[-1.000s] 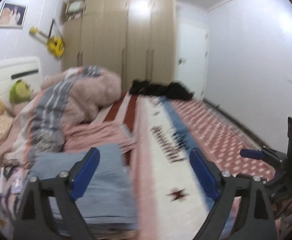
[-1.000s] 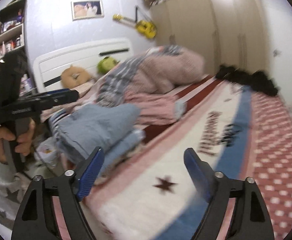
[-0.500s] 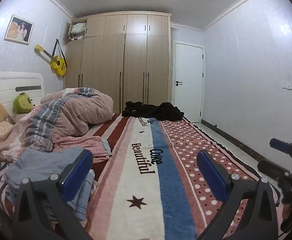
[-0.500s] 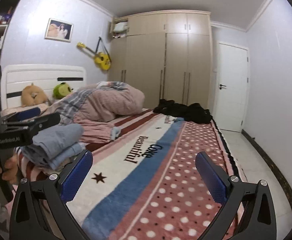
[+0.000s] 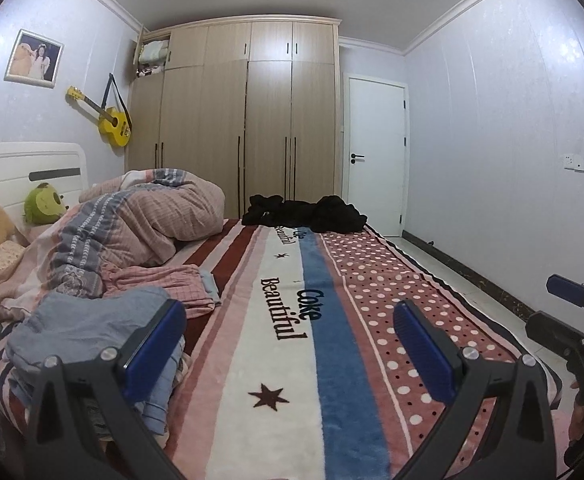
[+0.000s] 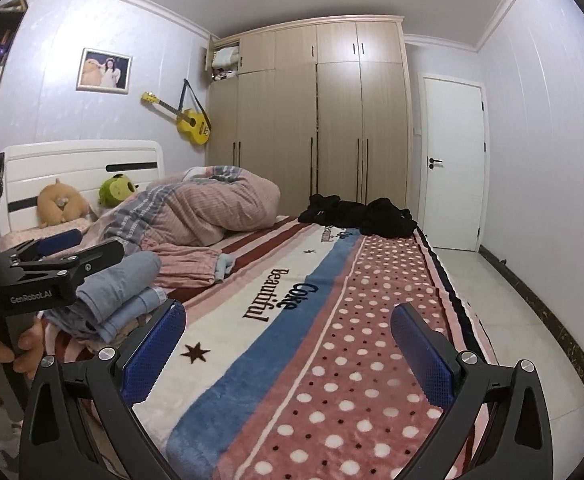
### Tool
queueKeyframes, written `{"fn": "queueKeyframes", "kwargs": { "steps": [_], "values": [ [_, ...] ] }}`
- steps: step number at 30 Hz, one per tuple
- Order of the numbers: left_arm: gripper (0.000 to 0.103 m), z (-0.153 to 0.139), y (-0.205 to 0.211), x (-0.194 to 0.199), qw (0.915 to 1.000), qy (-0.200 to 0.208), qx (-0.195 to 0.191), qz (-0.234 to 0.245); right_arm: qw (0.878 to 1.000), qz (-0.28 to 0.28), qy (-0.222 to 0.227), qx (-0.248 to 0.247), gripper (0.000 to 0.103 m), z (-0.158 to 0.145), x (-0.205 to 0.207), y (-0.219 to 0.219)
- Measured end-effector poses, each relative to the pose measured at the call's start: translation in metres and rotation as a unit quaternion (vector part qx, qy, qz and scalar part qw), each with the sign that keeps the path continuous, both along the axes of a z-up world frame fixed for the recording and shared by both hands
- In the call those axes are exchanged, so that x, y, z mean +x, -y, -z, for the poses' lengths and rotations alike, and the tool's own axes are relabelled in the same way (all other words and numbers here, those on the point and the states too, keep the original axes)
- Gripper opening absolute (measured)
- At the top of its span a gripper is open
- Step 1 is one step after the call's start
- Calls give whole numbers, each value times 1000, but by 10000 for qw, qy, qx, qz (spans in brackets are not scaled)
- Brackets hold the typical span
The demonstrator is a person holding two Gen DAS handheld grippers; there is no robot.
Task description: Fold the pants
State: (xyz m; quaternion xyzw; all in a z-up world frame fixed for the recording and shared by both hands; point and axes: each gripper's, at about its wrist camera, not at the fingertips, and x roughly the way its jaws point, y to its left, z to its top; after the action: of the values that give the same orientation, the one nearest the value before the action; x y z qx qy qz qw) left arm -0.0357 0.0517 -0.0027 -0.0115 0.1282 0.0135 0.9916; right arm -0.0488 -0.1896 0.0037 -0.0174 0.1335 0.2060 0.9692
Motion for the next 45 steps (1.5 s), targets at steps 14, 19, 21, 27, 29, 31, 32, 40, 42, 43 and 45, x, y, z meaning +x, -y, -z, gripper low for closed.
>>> {"fn": "queueKeyframes", "kwargs": {
  "steps": [14,19,21,27,29,31,32,40,42,43,45],
  "values": [
    [102,0,0,-1,10000,29,14,-29,9999,-113,-6,55,102,-3,-5,-4],
    [102,0,0,-1,10000,39,23,-39,9999,-143,-5,69,102,-5,-6,-4],
    [102,1,0,-1,10000,42,21,-40,9998,-159,-7,75,102,-6,-5,-4],
    [102,1,1,-1,10000,38,39,-56,9998,-180,-5,83,102,-7,-6,-4],
    [102,1,0,-1,10000,39,33,-50,9998,-184,-9,86,102,-7,-6,-4],
    [102,1,0,0,10000,38,28,-57,9998,-182,-2,81,102,-8,-6,-4],
    [102,1,0,-1,10000,41,32,-54,9998,-182,-2,83,102,-7,-6,-4],
    [102,1,0,0,10000,35,36,-55,9998,-186,-7,87,102,-7,-6,-4],
    [102,1,0,-1,10000,37,32,-52,9998,-187,-12,84,102,-7,-6,-5],
    [102,1,0,-1,10000,37,31,-53,9998,-192,-14,82,102,-8,-5,-4],
    [102,1,0,-1,10000,37,37,-60,9998,-190,-14,86,102,-8,-5,-5]
  ]
}}
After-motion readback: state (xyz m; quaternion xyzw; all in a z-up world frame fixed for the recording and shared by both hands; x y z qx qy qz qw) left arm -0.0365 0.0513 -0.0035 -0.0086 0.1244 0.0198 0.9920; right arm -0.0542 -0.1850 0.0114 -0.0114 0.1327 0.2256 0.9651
